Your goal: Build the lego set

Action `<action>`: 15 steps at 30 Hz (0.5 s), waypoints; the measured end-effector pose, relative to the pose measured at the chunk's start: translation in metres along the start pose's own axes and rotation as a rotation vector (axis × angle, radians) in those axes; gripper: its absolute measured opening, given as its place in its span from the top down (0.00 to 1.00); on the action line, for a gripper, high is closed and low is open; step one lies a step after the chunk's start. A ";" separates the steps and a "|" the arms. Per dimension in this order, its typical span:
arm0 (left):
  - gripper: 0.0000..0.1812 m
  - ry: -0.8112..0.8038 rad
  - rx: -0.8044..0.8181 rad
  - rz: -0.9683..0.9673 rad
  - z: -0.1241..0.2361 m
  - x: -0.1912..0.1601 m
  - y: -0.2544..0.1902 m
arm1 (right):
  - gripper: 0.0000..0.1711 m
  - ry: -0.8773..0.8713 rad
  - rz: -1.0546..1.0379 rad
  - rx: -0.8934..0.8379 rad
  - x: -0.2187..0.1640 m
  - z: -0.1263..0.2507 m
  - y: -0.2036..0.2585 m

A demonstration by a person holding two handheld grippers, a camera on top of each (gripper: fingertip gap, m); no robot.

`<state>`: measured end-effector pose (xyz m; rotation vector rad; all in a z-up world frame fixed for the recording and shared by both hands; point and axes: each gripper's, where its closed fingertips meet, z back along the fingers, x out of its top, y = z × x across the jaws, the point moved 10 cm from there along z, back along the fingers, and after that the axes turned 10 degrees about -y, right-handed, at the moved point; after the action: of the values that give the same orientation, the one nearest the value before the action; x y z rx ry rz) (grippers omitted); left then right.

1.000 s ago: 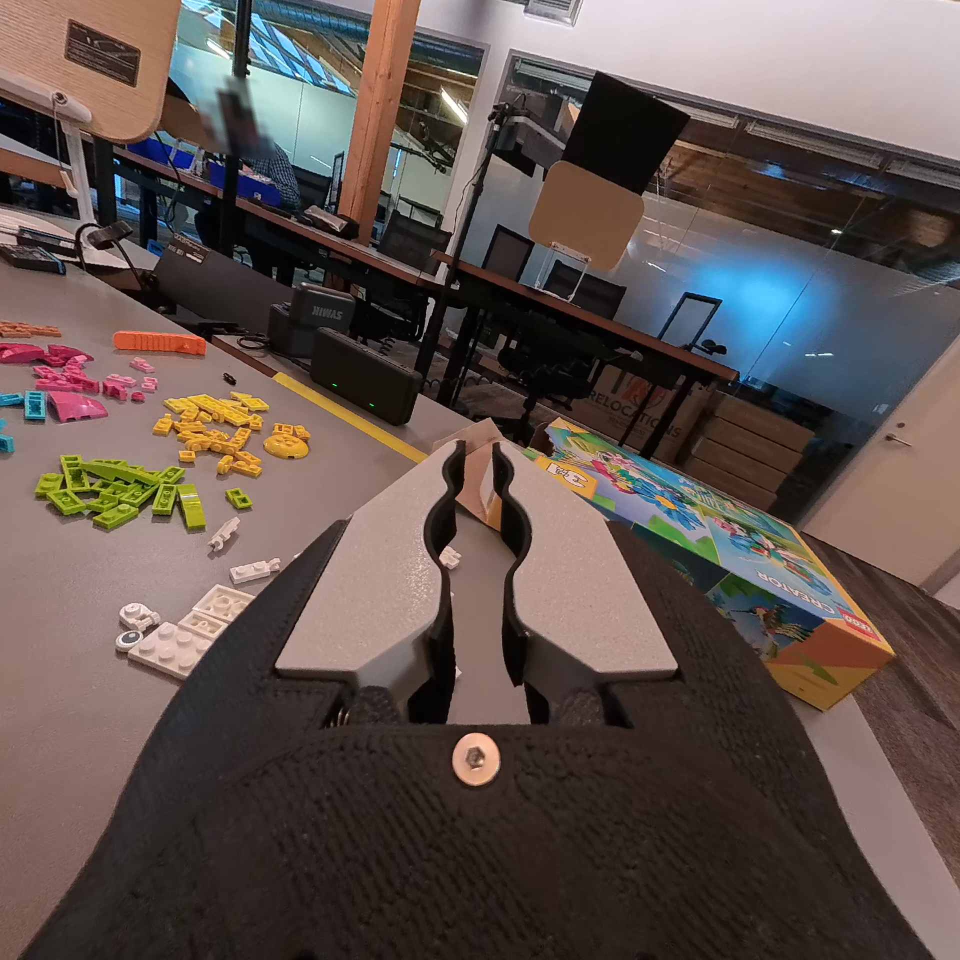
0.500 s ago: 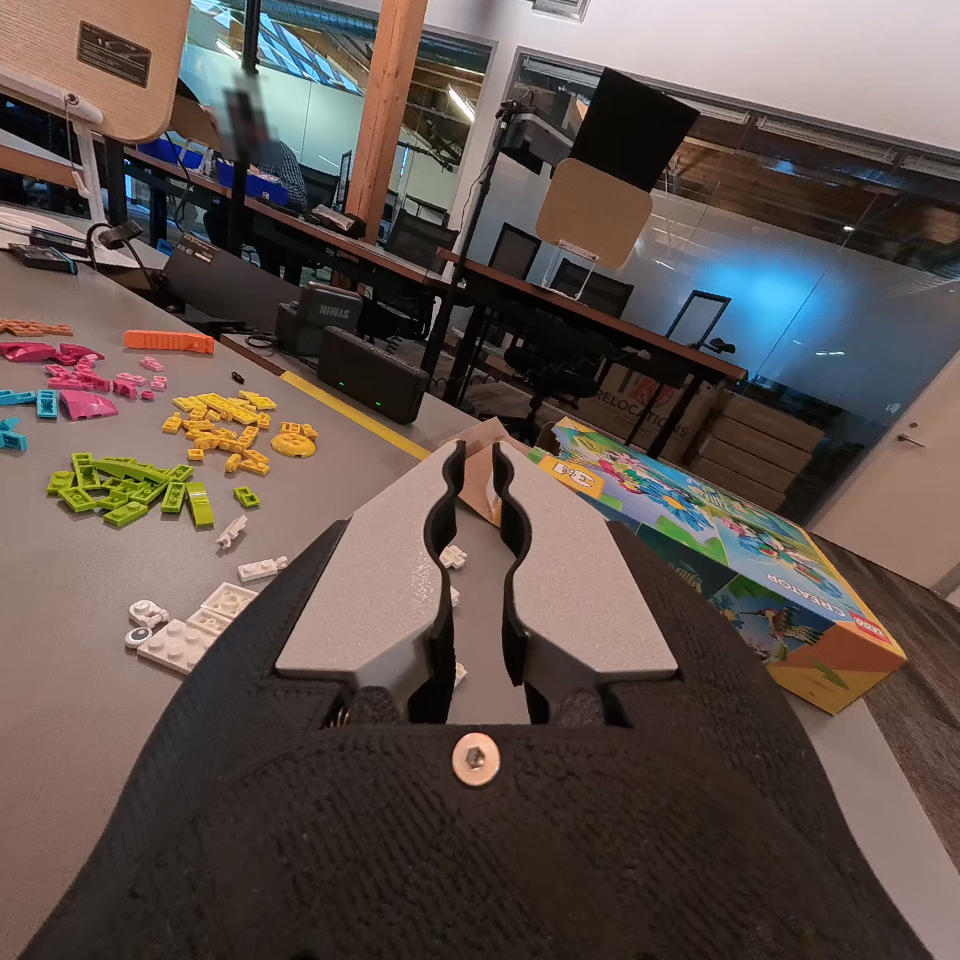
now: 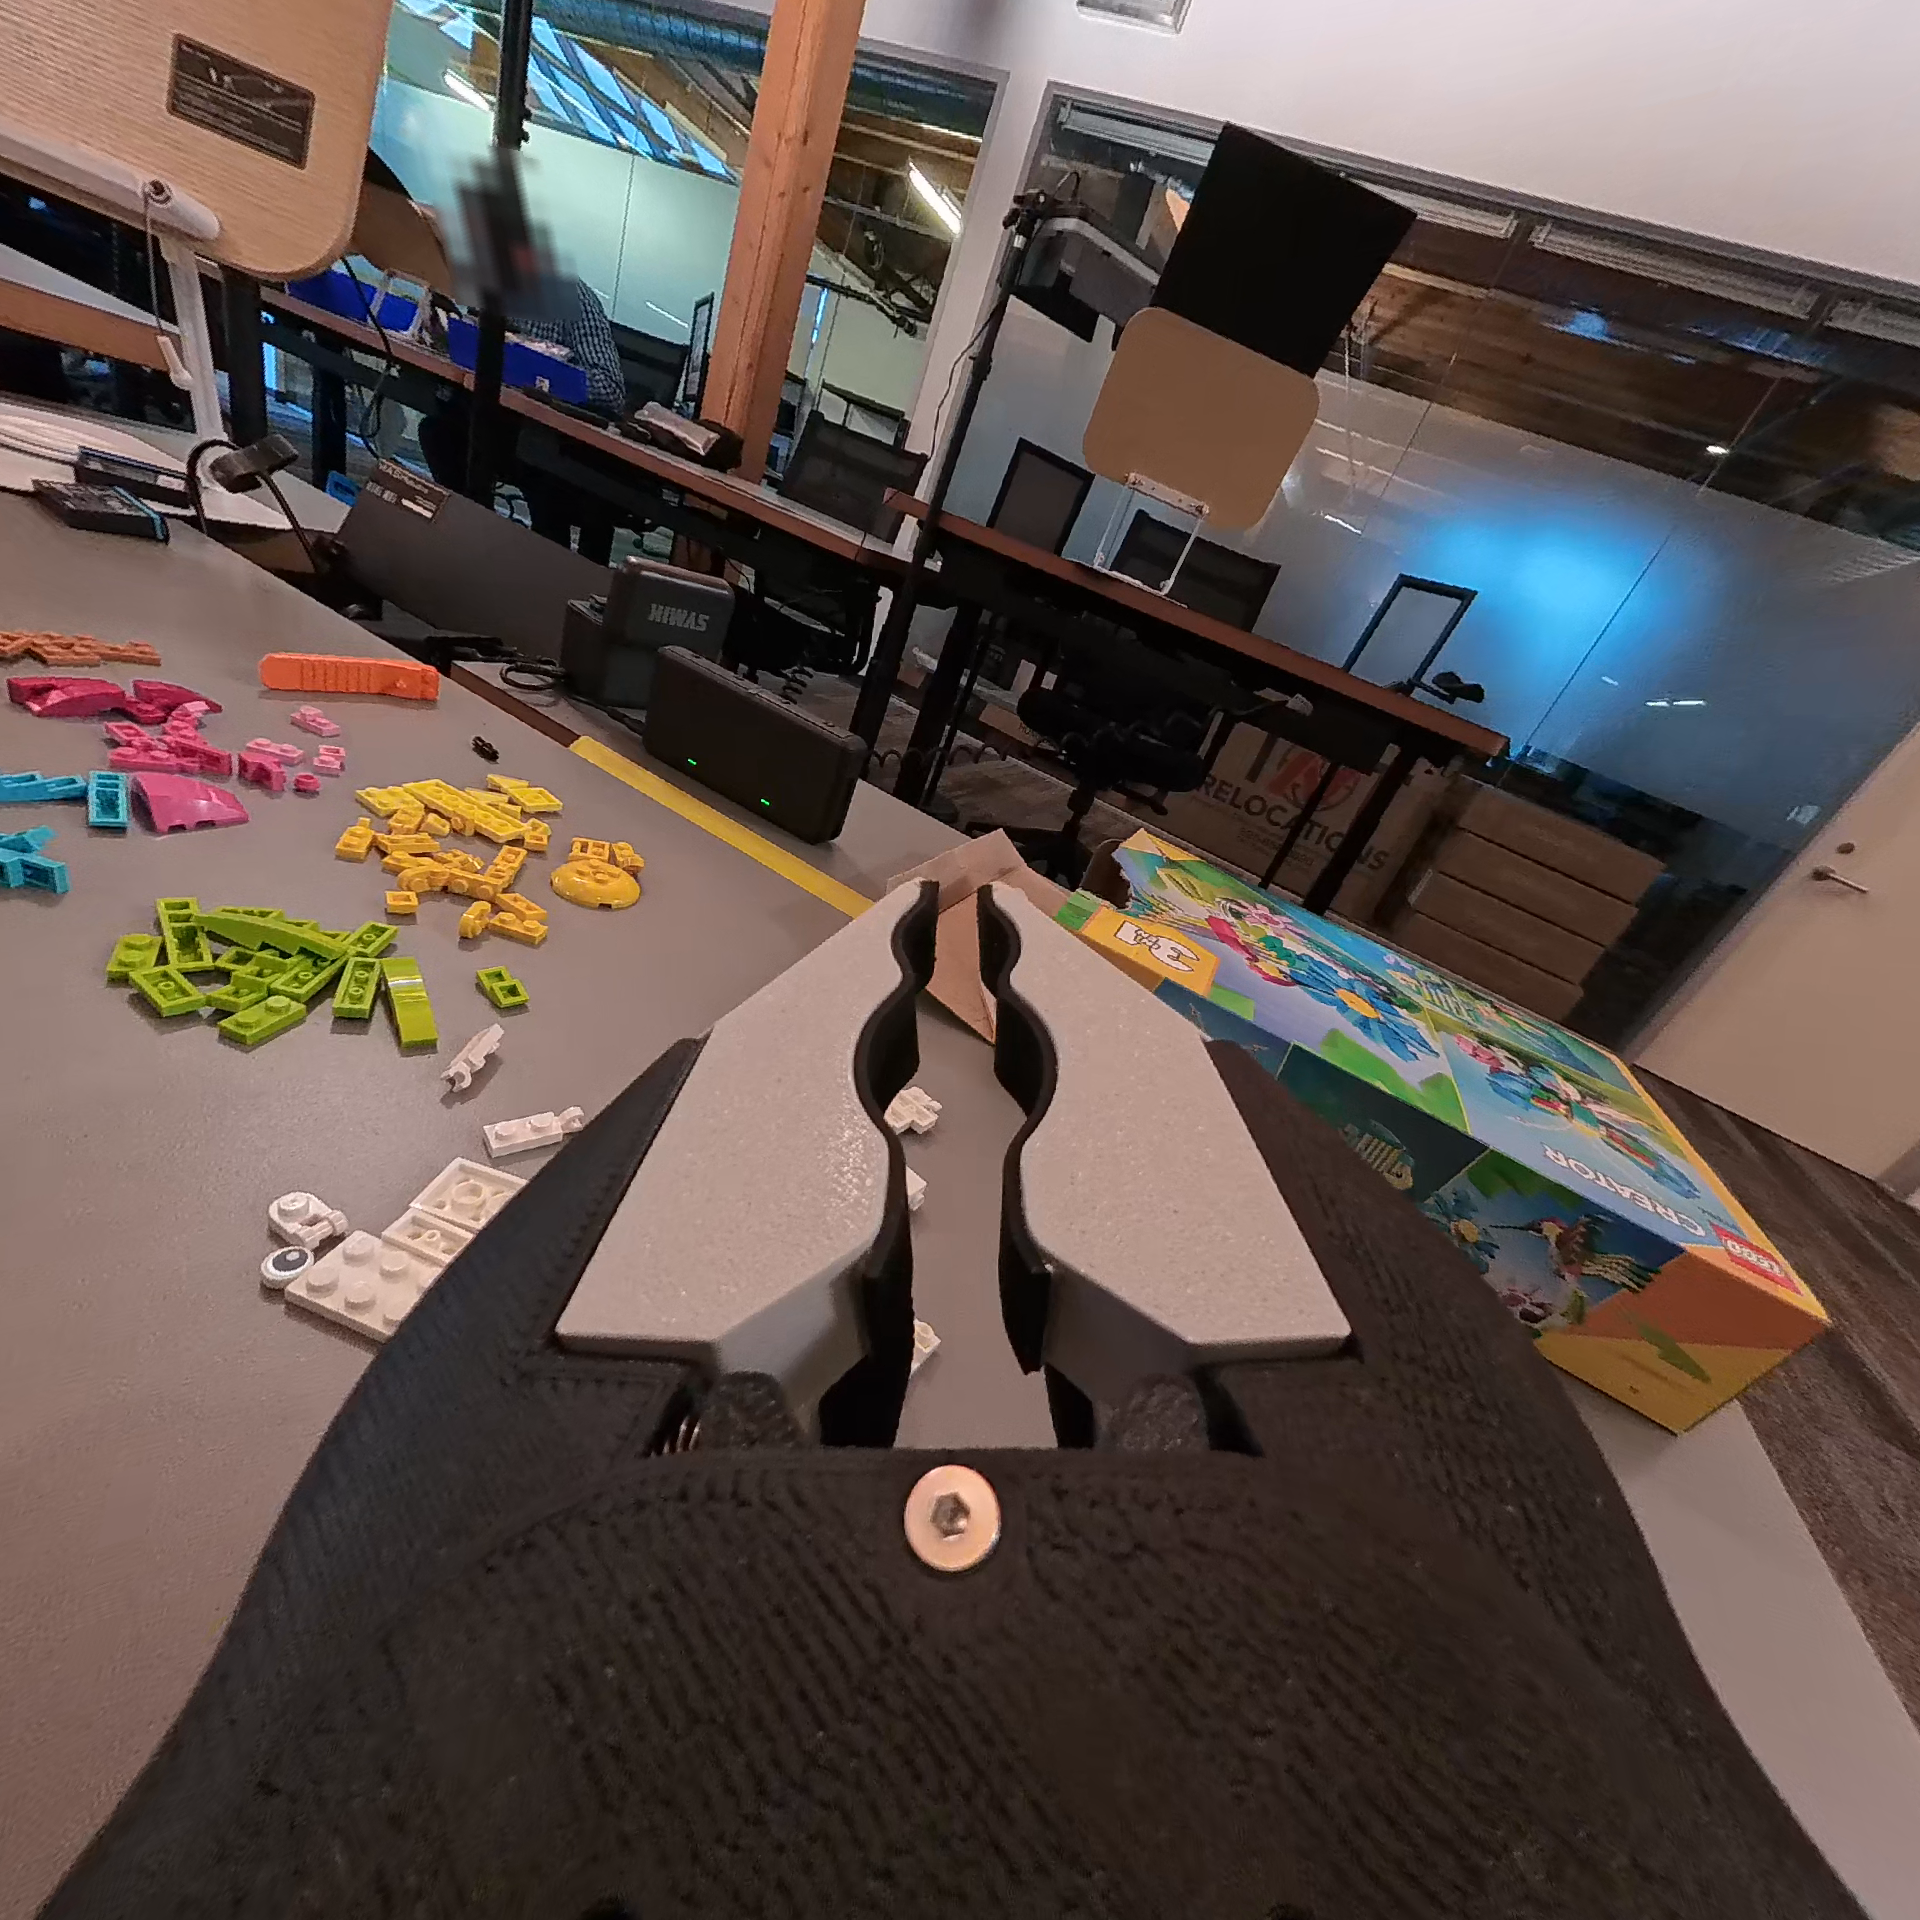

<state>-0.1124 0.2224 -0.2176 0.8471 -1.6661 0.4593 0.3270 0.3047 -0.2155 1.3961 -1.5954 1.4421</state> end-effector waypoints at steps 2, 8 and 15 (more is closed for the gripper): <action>0.89 0.000 -0.001 -0.001 0.000 0.000 0.000 | 0.97 0.000 0.001 0.000 0.000 0.000 0.000; 0.89 -0.002 -0.002 -0.001 0.000 0.000 0.000 | 0.97 0.003 0.003 0.006 0.000 -0.001 0.001; 0.90 -0.013 -0.004 0.006 0.002 0.001 0.001 | 0.98 0.016 0.013 0.023 -0.001 -0.002 0.003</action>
<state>-0.1138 0.2214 -0.2172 0.8435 -1.6811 0.4554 0.3241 0.3069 -0.2170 1.3863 -1.5853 1.4794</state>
